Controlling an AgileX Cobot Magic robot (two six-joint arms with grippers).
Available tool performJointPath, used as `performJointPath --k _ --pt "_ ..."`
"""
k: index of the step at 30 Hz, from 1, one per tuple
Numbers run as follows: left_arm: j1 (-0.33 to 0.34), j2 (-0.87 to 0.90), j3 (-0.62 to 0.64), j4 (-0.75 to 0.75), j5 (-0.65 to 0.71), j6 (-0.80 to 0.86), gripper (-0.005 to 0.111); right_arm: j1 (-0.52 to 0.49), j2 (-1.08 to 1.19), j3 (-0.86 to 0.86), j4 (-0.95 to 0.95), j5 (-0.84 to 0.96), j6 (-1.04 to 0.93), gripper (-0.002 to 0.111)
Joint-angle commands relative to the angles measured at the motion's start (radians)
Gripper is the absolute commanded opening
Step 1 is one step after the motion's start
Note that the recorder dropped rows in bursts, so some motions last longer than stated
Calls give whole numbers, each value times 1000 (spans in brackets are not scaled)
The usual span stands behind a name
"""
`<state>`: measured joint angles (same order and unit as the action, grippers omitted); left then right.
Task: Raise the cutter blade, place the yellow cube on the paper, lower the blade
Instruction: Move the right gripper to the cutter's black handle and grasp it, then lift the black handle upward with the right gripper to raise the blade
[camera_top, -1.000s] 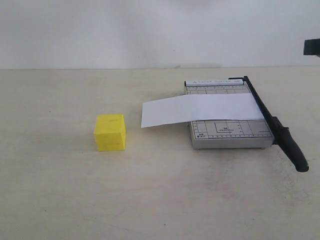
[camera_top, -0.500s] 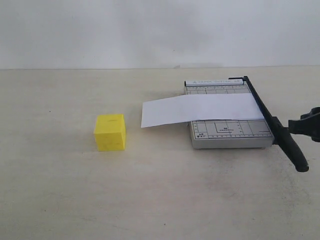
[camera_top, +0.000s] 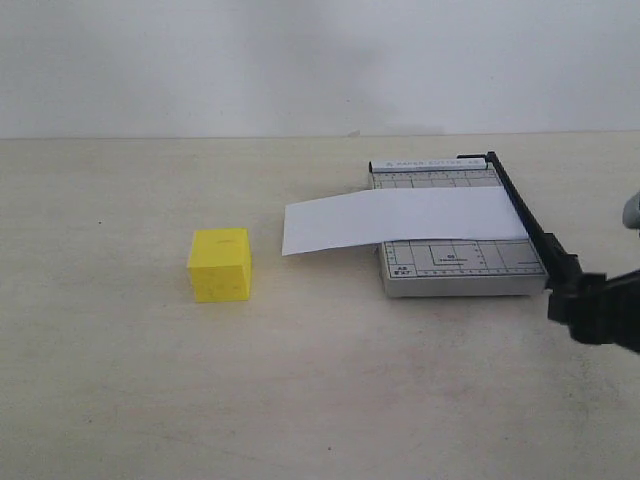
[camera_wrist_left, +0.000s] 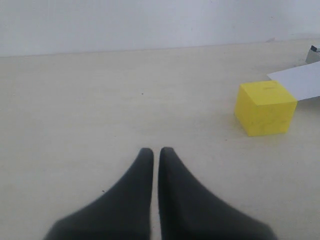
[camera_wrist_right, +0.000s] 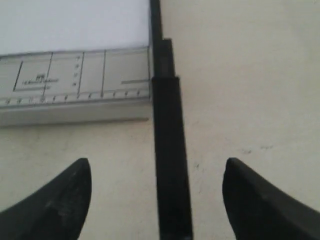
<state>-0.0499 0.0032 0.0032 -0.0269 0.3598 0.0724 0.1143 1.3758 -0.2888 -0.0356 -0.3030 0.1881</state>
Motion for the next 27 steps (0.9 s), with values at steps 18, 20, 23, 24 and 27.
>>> performJointPath --k 18,20,23,24,27 --pt "-1 -3 -3 0 -17 -8 5 22 174 66 233 -254 -217 70" --pt "-1 -3 -3 0 -17 -8 5 22 174 66 233 -257 -213 68" --pt "-1 -3 -3 0 -17 -8 5 22 174 66 233 -263 -213 53" --pt "-1 -3 -3 0 -17 -8 5 22 174 66 233 -263 -213 47" --pt "-1 -3 -3 0 -17 -8 5 22 174 66 228 -263 -216 23"
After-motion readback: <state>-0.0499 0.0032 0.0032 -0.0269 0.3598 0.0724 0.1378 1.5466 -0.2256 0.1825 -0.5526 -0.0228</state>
